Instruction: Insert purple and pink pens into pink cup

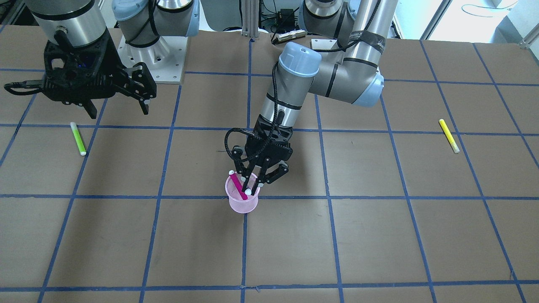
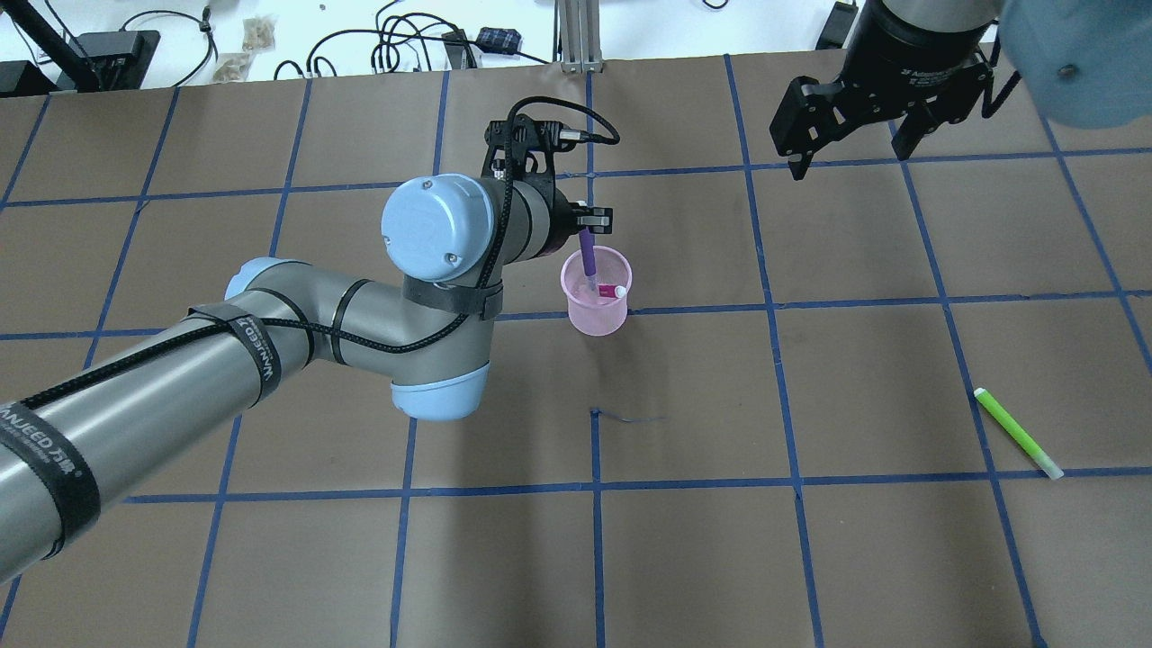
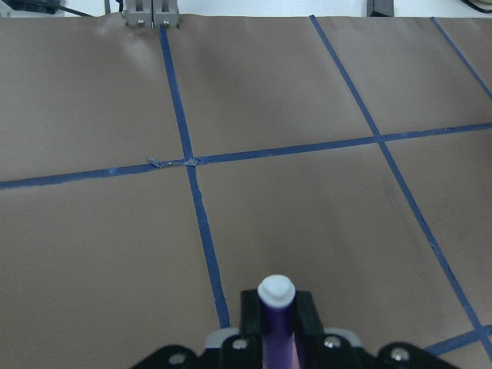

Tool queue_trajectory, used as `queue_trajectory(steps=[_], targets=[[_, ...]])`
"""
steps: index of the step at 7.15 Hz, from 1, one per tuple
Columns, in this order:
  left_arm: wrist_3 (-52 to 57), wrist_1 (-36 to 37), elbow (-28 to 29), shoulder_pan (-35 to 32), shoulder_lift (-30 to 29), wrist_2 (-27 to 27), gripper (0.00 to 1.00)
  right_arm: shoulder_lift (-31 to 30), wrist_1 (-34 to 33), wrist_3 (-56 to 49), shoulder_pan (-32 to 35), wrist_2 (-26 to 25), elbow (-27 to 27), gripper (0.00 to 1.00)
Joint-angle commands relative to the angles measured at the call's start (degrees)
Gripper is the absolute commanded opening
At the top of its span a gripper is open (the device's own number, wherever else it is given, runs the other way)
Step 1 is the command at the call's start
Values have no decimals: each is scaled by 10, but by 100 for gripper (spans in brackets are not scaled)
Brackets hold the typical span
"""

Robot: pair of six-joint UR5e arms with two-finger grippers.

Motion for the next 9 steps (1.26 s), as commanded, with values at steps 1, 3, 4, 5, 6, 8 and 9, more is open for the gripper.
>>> queue_trajectory(steps=[1, 3, 4, 5, 6, 8, 9], targets=[[-3, -30, 4, 1, -3, -2, 100, 0, 0, -1, 0, 0, 0, 100], [4, -69, 27, 12, 13, -7, 100, -1, -1, -2, 0, 0, 0, 100], [6, -137, 60, 29, 22, -10, 100, 0, -1, -7, -1, 1, 0, 100], [13, -228, 99, 40, 34, -10, 100, 1, -2, -7, 0, 0, 0, 100], [45, -334, 129, 52, 53, -9, 100, 0, -1, -7, -1, -1, 0, 100], [111, -540, 160, 101, 99, -7, 100, 0, -1, -7, 0, 0, 0, 100], [118, -618, 166, 128, 129, 0, 100, 0, -1, -6, -1, 0, 0, 100]])
